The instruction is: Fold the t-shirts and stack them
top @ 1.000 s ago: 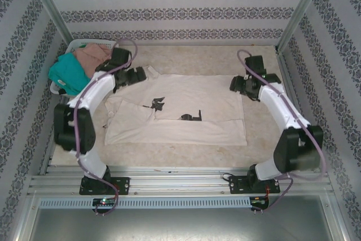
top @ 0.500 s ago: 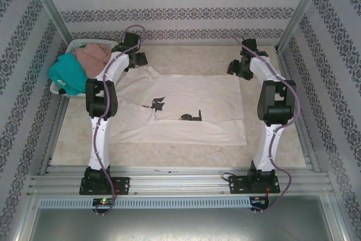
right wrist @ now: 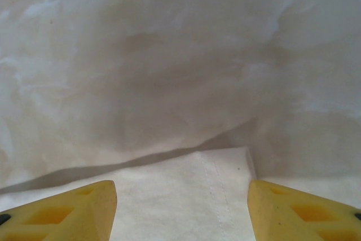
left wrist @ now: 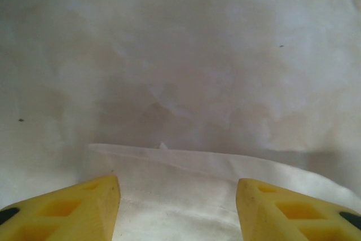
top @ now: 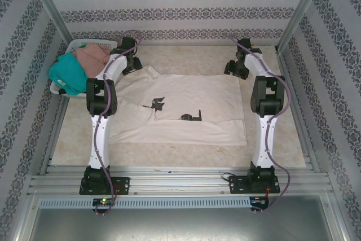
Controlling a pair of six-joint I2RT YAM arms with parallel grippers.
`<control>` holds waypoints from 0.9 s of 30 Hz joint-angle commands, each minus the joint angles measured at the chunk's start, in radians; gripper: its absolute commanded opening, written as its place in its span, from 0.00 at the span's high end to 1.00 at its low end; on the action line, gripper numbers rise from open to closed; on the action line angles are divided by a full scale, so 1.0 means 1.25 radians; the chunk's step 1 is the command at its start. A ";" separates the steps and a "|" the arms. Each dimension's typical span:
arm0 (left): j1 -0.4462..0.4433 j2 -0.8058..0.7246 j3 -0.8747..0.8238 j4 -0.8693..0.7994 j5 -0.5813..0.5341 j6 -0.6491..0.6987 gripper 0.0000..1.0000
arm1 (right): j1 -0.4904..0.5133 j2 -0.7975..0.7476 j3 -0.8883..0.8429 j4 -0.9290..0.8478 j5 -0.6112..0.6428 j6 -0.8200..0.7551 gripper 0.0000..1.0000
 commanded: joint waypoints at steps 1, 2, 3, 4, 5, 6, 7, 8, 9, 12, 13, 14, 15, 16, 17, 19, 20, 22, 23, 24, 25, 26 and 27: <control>0.017 0.022 -0.007 -0.001 0.028 -0.022 0.51 | -0.004 0.026 0.049 -0.058 -0.012 -0.009 0.36; 0.017 0.026 -0.004 -0.003 0.034 -0.023 0.55 | -0.003 0.035 0.063 -0.068 -0.013 -0.009 0.36; 0.017 0.027 -0.003 -0.002 0.042 -0.024 0.60 | -0.004 0.041 0.070 -0.077 -0.015 -0.008 0.36; 0.017 0.026 -0.004 -0.001 0.049 -0.023 0.66 | -0.004 0.050 0.084 -0.088 -0.019 -0.009 0.36; 0.017 0.025 -0.005 -0.001 0.055 -0.024 0.71 | -0.005 0.058 0.095 -0.095 -0.025 -0.011 0.37; 0.017 0.021 -0.004 0.000 0.062 -0.025 0.76 | -0.005 0.063 0.102 -0.100 -0.028 -0.011 0.38; 0.017 0.016 -0.006 0.005 0.072 -0.024 0.81 | -0.005 0.067 0.109 -0.105 -0.028 -0.011 0.39; 0.017 0.009 -0.008 0.011 0.083 -0.023 0.85 | -0.005 0.068 0.110 -0.106 -0.026 -0.010 0.41; 0.016 -0.001 -0.011 0.016 0.090 -0.021 0.90 | -0.006 0.067 0.109 -0.103 -0.025 -0.010 0.43; 0.015 -0.027 -0.014 0.024 0.109 -0.011 0.96 | -0.008 0.061 0.107 -0.100 -0.017 -0.010 0.45; 0.015 -0.034 -0.012 0.021 0.113 -0.007 0.96 | -0.008 0.061 0.108 -0.100 -0.012 -0.012 0.46; 0.015 -0.043 -0.009 0.014 0.111 -0.003 0.96 | -0.009 0.060 0.111 -0.100 -0.007 -0.015 0.47; 0.015 -0.054 -0.007 0.007 0.110 0.004 0.97 | -0.010 0.061 0.113 -0.100 0.000 -0.019 0.47; 0.015 -0.061 -0.007 0.003 0.107 0.011 0.96 | -0.010 0.061 0.117 -0.103 0.008 -0.022 0.47; 0.015 -0.071 -0.007 -0.003 0.104 0.016 0.96 | -0.011 0.063 0.120 -0.104 0.014 -0.026 0.48; 0.015 -0.086 -0.010 -0.007 0.105 0.029 0.96 | -0.011 0.068 0.129 -0.110 0.024 -0.028 0.49; 0.015 -0.093 -0.009 -0.009 0.106 0.036 0.96 | -0.012 0.070 0.133 -0.112 0.028 -0.031 0.49; 0.015 -0.102 -0.004 -0.016 0.111 0.046 0.96 | -0.011 0.072 0.150 -0.129 0.037 -0.035 0.49; 0.015 -0.106 0.000 -0.024 0.109 0.051 0.96 | -0.010 0.068 0.153 -0.129 0.043 -0.036 0.49; 0.015 -0.109 0.005 -0.032 0.107 0.057 0.96 | -0.009 0.062 0.151 -0.125 0.052 -0.039 0.49; 0.015 -0.111 0.008 -0.036 0.108 0.062 0.96 | -0.008 0.060 0.153 -0.123 0.062 -0.042 0.49; 0.015 -0.115 0.008 -0.037 0.109 0.068 0.95 | -0.007 0.062 0.158 -0.124 0.075 -0.046 0.49; 0.015 -0.117 0.008 -0.040 0.108 0.070 0.96 | -0.006 0.067 0.164 -0.126 0.079 -0.048 0.49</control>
